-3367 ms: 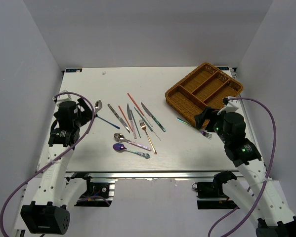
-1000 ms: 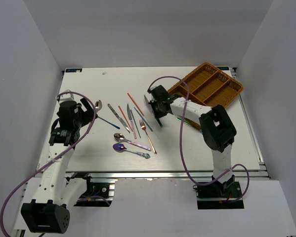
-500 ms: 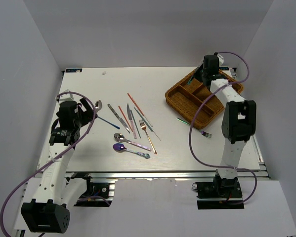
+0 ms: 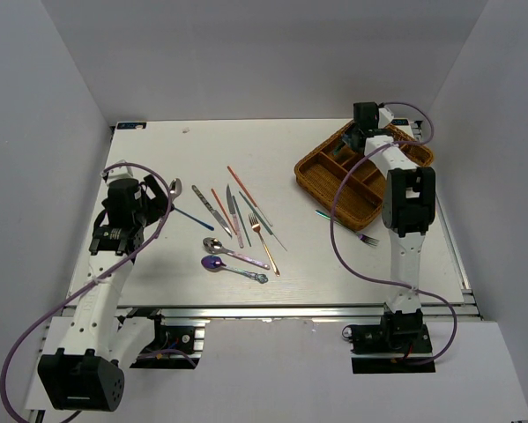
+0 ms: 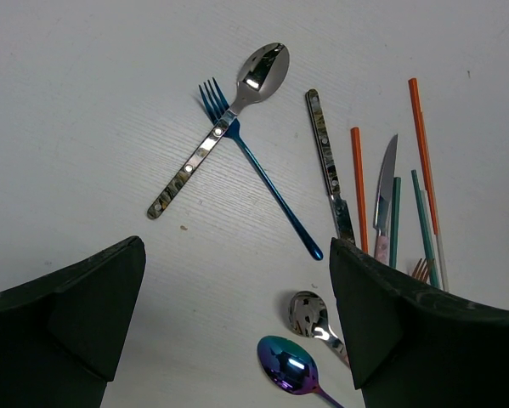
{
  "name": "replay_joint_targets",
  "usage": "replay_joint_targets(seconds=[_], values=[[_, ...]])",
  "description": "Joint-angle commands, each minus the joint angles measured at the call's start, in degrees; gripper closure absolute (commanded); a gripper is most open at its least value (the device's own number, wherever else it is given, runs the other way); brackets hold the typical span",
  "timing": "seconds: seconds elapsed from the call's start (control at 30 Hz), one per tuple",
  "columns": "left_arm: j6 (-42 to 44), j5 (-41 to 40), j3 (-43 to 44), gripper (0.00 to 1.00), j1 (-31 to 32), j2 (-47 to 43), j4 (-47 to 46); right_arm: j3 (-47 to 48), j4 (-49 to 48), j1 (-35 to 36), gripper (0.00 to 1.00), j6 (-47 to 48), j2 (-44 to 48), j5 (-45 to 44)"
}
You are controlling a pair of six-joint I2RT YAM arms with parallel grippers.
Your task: Sort the eating utensils into containers
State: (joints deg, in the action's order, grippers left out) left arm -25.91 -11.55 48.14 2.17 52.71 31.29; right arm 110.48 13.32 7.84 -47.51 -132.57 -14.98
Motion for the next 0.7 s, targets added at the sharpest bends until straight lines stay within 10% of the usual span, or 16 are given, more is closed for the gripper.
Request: replay_joint_targets(seconds=[0.0, 0.07, 0.17, 0.47, 0.67], values=[[0.6, 0.1, -0.2, 0.02, 0.2, 0.0, -0.4, 2.3, -1.4, -0.4, 0.59, -1.5, 2.0, -2.6], [0.6, 0.2, -0.1, 0.02, 0.2, 0.1, -0.3, 1.0, -2.2, -0.3, 0.32, -1.2, 4.2, -2.9], [0.6, 0.3, -0.1, 0.02, 0.2, 0.0, -0.4, 0.8, -1.9, -0.1, 0.22, 1.0, 7.1, -1.8], [-0.4, -4.4, 0.5, 0.02, 0.2, -0.2, 1.1, -1.2, 0.1, 15.3, 0.11, 30.0, 16.9, -5.5], [-1.2, -7.9, 0.6, 0.02, 0.2, -1.8, 1.7, -9.2, 1.6, 26.8, 0.11, 33.1, 21.5, -7.0]])
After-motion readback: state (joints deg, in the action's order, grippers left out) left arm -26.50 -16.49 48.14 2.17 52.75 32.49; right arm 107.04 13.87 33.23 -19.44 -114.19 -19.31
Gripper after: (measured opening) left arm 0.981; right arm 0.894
